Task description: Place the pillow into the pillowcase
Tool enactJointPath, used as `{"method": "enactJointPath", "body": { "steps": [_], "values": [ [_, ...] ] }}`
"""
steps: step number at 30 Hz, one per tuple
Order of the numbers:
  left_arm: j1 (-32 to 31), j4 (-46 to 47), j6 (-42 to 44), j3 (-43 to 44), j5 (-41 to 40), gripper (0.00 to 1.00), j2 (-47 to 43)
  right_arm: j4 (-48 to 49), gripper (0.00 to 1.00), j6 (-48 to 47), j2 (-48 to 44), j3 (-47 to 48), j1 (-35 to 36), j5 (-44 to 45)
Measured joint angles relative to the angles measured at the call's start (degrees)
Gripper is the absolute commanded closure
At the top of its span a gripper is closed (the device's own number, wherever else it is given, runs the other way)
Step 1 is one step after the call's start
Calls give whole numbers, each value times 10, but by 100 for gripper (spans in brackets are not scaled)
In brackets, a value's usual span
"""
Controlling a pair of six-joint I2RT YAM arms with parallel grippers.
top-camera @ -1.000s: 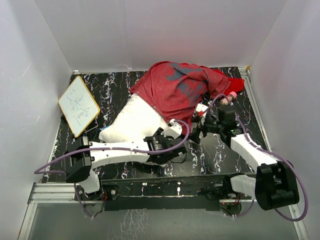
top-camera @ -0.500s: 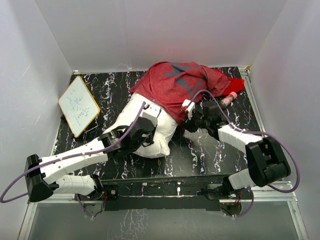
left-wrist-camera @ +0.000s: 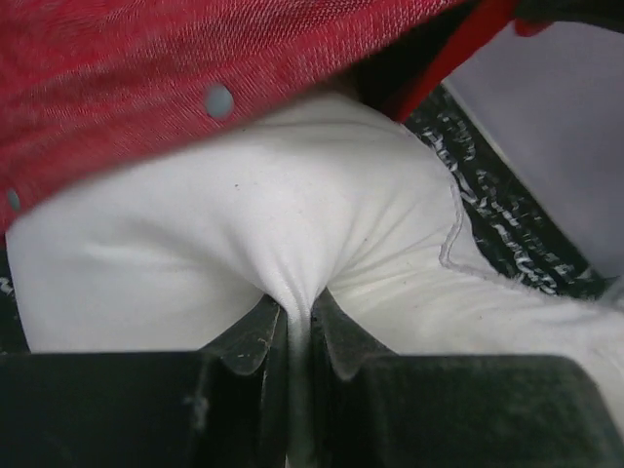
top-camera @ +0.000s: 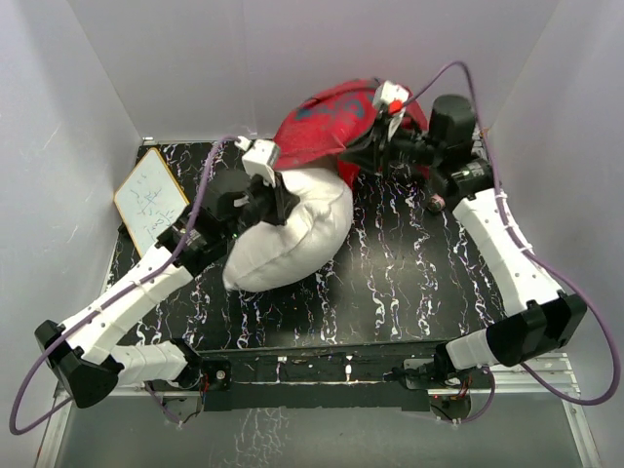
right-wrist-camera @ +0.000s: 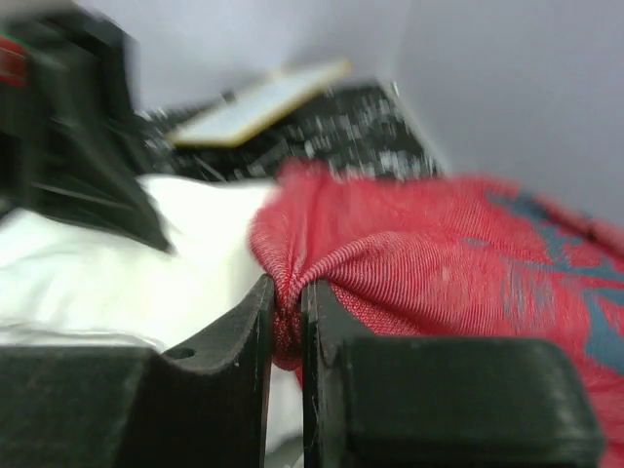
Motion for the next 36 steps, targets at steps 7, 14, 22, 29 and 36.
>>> {"method": "enactJointPath", "body": {
  "steps": [7,14,22,29,36],
  "values": [
    [39,144,-120,-31,189,100,3,167,92,180,-17,0,6,-171],
    [113,249,-257,-309,242,100,-25,-51,92,-14,26,-91,23,-140],
    [165,284,-292,-409,213,100,-63,-241,35,-259,41,-115,58,-140],
    [170,281,-264,-403,212,100,-61,-321,19,-300,-45,-99,-50,-176],
    [172,266,-237,-394,221,100,-58,-173,19,-207,-100,-209,-158,-71]
  ]
}}
